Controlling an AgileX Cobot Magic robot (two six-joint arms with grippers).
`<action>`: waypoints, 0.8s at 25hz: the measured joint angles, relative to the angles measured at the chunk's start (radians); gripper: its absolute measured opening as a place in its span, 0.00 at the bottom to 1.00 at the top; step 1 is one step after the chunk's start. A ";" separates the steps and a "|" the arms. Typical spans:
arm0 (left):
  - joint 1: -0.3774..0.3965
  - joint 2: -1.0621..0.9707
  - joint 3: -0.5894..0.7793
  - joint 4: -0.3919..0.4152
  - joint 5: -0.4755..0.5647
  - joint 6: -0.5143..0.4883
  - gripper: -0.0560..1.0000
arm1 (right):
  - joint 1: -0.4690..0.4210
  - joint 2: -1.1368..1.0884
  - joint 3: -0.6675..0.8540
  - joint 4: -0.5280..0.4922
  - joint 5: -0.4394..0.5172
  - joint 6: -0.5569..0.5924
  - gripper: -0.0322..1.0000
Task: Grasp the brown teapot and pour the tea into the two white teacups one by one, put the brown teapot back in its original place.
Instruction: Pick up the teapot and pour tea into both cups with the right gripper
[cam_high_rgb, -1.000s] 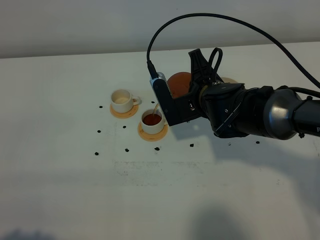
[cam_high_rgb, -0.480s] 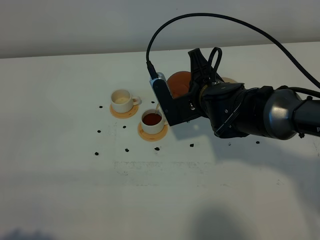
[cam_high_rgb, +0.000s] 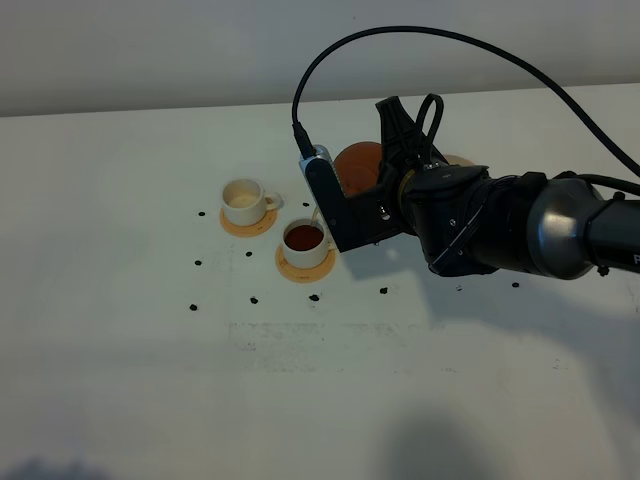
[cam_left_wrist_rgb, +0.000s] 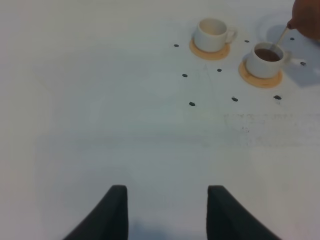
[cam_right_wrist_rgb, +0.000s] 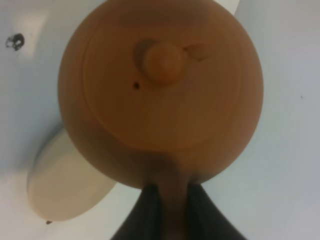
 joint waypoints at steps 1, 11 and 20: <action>0.000 0.000 0.000 0.000 0.000 0.000 0.46 | 0.000 0.000 0.000 0.000 0.000 0.000 0.12; 0.000 0.000 0.000 0.000 0.000 0.000 0.46 | 0.000 0.000 0.000 0.000 0.002 0.000 0.12; 0.000 0.000 0.000 0.000 0.000 0.000 0.46 | 0.000 0.000 0.000 0.002 0.003 -0.001 0.12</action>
